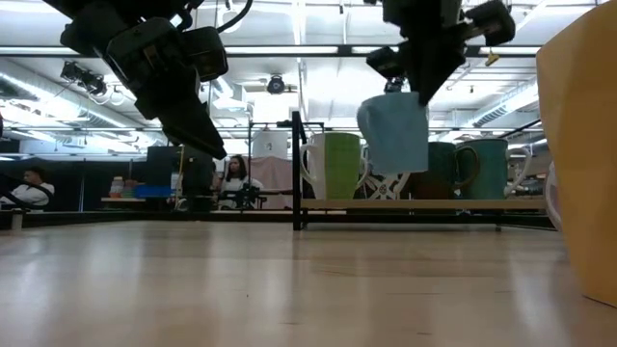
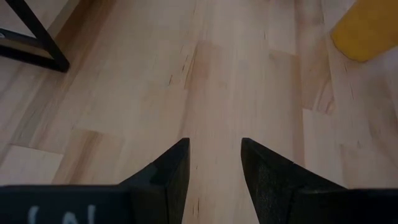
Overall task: Place coffee mugs
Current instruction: Put the blue mug on the shelf
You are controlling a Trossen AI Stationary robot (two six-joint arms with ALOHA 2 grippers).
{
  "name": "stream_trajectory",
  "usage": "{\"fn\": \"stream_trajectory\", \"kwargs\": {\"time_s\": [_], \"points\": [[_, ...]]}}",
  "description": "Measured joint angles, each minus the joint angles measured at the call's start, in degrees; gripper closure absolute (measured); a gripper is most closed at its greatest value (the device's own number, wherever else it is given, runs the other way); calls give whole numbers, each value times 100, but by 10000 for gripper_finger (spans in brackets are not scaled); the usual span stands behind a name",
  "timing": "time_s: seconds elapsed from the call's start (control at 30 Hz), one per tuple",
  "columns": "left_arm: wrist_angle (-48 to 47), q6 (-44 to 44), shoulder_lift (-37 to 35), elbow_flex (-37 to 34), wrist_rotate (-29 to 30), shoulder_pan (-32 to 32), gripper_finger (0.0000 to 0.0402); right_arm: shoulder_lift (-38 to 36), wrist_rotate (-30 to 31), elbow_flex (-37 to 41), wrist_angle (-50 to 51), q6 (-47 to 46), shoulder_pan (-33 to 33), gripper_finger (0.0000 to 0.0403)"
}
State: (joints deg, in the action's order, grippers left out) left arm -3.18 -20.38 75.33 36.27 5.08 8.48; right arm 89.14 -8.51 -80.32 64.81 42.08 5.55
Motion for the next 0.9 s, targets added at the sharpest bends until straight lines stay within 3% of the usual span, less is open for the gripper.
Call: {"fn": "stream_trajectory", "kwargs": {"time_s": [0.57, 0.9], "points": [[-2, 0, 0, 0, 0, -1, 251, 76, -7, -4, 89, 1204, 1207, 372], [0, -1, 2, 0, 1, 1, 251, 178, -272, -4, 65, 1198, 1550, 371]]}}
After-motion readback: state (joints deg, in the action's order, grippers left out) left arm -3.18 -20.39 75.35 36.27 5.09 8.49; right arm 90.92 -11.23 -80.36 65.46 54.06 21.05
